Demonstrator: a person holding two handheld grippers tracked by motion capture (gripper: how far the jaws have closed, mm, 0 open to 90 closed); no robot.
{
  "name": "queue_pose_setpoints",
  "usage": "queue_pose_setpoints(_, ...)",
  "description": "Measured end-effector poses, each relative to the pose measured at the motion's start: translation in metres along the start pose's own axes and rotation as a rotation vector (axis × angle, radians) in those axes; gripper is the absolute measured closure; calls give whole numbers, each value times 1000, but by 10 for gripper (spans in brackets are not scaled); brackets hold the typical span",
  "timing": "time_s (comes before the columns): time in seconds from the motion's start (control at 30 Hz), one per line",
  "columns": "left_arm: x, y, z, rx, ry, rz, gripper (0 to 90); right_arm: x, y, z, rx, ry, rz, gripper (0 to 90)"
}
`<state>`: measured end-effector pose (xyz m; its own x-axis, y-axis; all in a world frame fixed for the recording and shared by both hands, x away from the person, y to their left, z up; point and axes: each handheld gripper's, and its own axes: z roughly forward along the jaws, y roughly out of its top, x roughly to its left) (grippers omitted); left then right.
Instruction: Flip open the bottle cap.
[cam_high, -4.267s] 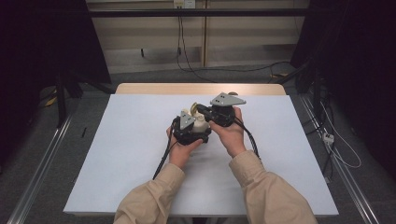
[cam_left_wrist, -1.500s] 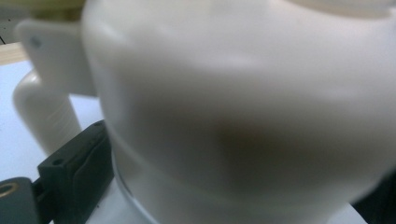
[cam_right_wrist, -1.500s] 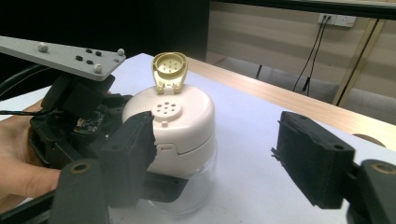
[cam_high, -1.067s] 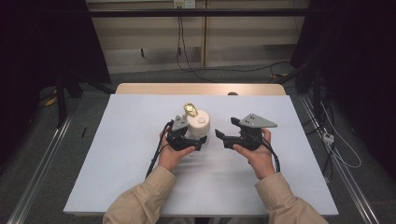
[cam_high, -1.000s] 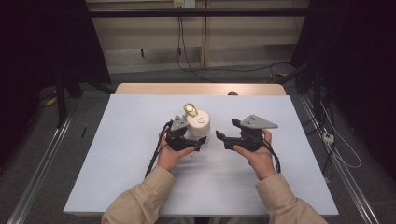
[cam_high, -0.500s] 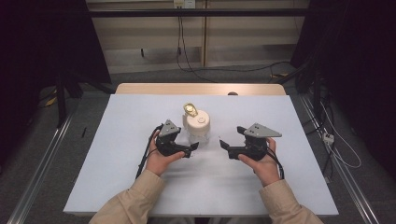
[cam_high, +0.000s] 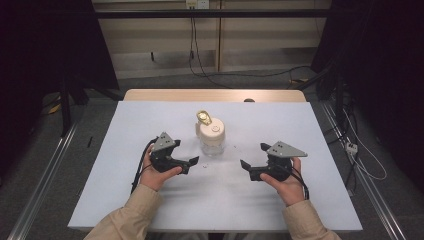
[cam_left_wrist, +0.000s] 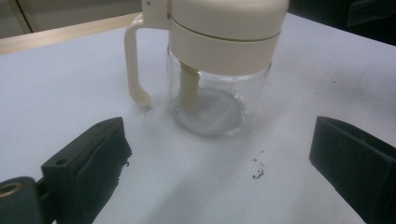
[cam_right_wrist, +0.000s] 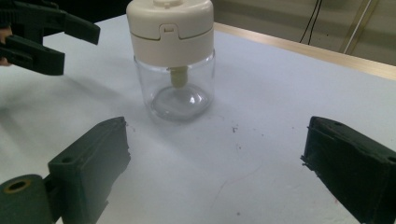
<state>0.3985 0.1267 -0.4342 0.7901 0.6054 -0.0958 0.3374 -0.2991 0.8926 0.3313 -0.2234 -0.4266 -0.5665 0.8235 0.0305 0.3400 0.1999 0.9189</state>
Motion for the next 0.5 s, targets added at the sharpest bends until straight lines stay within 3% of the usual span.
queue_pose_setpoints(0.5,5,-14,-32,9,0,20,39,2,-20,-16,11,8,-1,53)
